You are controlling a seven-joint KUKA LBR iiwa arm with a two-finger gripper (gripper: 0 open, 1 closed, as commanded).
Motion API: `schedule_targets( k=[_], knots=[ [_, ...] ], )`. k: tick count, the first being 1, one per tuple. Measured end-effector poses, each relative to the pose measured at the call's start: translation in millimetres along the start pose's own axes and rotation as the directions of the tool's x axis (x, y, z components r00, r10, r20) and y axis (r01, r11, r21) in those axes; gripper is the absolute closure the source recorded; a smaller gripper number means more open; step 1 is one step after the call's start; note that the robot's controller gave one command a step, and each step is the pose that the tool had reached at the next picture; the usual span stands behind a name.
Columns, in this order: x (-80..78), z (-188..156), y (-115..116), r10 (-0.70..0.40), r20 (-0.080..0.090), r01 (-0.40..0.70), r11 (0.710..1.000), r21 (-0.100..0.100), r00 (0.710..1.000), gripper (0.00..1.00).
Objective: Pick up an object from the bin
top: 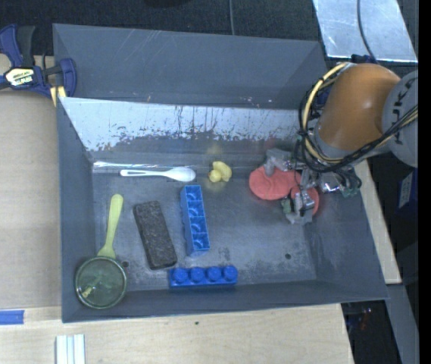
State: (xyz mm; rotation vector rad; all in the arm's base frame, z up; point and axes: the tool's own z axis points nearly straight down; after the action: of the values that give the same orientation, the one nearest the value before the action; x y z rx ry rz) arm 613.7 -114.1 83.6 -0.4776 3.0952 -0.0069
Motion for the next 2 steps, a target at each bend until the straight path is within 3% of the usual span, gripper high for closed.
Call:
schedule_targets(
  k=[2],
  knots=[
    [2.4, -123, -7, -0.019, 0.018, 0.019, 1.000, 0.006, 1.000, 0.00]
  ],
)
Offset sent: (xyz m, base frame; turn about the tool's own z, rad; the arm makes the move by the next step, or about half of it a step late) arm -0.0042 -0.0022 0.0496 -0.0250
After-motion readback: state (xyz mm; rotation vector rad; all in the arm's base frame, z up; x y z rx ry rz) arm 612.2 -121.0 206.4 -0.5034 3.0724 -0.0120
